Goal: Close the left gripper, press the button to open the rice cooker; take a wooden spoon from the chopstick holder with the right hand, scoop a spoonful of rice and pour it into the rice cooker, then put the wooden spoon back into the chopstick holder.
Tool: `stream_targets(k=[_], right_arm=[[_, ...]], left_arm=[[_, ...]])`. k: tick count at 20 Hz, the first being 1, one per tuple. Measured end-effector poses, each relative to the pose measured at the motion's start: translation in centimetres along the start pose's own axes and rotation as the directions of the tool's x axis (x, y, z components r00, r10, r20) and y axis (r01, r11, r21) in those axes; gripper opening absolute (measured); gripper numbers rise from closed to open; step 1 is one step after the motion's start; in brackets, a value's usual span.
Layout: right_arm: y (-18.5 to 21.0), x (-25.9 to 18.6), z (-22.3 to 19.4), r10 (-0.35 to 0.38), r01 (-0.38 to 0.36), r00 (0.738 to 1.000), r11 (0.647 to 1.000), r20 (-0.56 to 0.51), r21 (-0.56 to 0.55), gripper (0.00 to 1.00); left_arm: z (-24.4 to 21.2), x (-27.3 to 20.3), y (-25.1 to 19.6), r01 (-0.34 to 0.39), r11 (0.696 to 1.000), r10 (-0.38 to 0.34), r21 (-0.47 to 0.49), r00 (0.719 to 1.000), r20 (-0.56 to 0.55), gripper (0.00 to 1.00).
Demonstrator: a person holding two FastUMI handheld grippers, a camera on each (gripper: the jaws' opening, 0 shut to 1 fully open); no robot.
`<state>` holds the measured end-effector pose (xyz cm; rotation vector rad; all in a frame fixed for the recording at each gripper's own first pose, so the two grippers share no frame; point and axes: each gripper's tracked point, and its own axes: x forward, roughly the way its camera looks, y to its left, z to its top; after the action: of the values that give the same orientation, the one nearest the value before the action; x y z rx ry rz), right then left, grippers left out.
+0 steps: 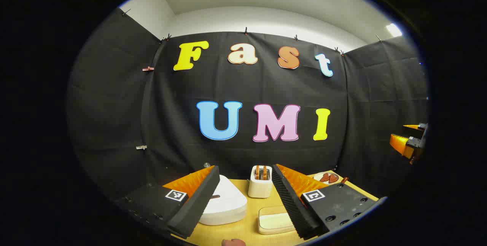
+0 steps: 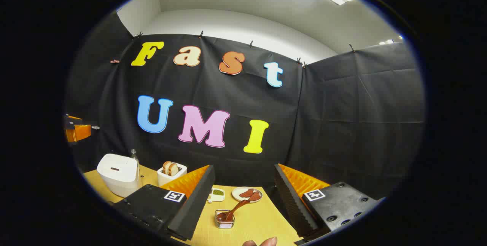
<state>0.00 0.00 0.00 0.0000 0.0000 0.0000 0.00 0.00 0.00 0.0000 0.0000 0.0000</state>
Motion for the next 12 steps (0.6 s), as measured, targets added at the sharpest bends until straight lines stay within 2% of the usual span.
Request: stream_targets(k=[12], right_arm=[[0.6,-0.2,0.2,-0.005,0.005,1.000,1.000,0.006,-0.002,0.97]], left_arm=[[-0.3,-0.9,1.7,-0.017,1.000,0.017,-0.012,1.000,-0.015,0.95]])
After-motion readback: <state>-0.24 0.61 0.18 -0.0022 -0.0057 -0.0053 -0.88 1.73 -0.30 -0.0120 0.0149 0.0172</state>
